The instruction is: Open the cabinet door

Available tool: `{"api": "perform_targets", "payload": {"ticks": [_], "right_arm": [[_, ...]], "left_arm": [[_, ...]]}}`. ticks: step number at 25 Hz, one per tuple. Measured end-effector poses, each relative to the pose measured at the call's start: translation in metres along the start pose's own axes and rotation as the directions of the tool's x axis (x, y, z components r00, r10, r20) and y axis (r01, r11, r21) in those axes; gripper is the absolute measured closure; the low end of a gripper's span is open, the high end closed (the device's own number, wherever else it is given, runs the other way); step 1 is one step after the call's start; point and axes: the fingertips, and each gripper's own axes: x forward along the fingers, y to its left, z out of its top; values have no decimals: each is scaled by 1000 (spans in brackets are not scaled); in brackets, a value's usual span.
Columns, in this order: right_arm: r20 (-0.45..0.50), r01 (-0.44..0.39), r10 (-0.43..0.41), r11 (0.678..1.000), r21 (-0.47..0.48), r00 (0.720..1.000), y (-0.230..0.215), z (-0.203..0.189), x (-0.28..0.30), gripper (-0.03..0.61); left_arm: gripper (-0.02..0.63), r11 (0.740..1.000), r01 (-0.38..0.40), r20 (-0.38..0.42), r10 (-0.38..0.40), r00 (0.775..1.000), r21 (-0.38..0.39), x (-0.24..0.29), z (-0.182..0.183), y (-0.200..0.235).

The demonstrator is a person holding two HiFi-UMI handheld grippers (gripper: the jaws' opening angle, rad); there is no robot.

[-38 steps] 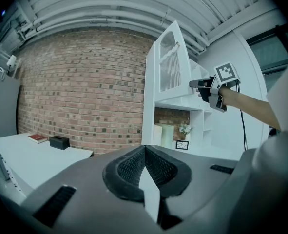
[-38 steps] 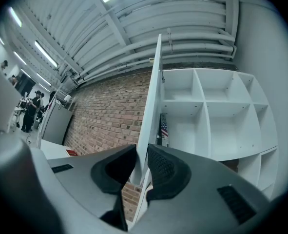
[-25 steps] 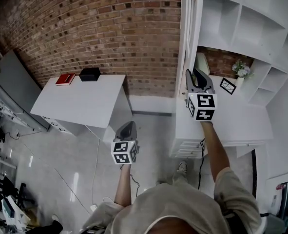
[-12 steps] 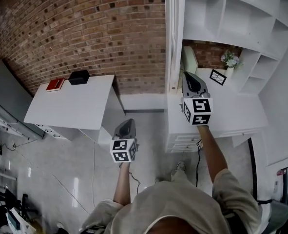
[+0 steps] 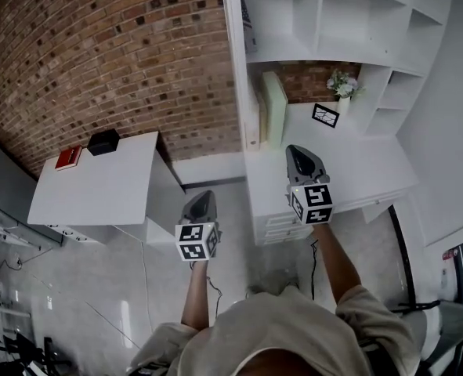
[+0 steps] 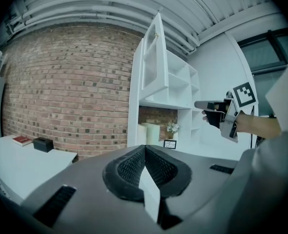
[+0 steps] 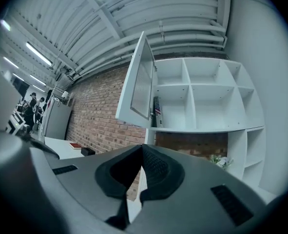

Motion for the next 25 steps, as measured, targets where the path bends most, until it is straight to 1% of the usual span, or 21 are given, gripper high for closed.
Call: {"api": "perform_targets", "payload": {"ticks": [4,9,16,25], "right_arm": [[-50,28,-27,1000,14,998,-28,-26,-18,566],[-106,48,-44,998,34,993,-60,-57,-37,566],[-146,63,-56,997,47,988,-95,-82,-67,566],[-186,57,-45,997,60,981,-113,-105,-82,566]], "left_arm": [[588,1000,28,-13,-28,1000,1,21,1,-26],[588,999,41,-19,-41,999,8,43,4,-53],[588,1000,24,-11,-24,1000,4,61,11,-73],[588,1000,18,-14,-18,1000,-2,79,8,-91]]}}
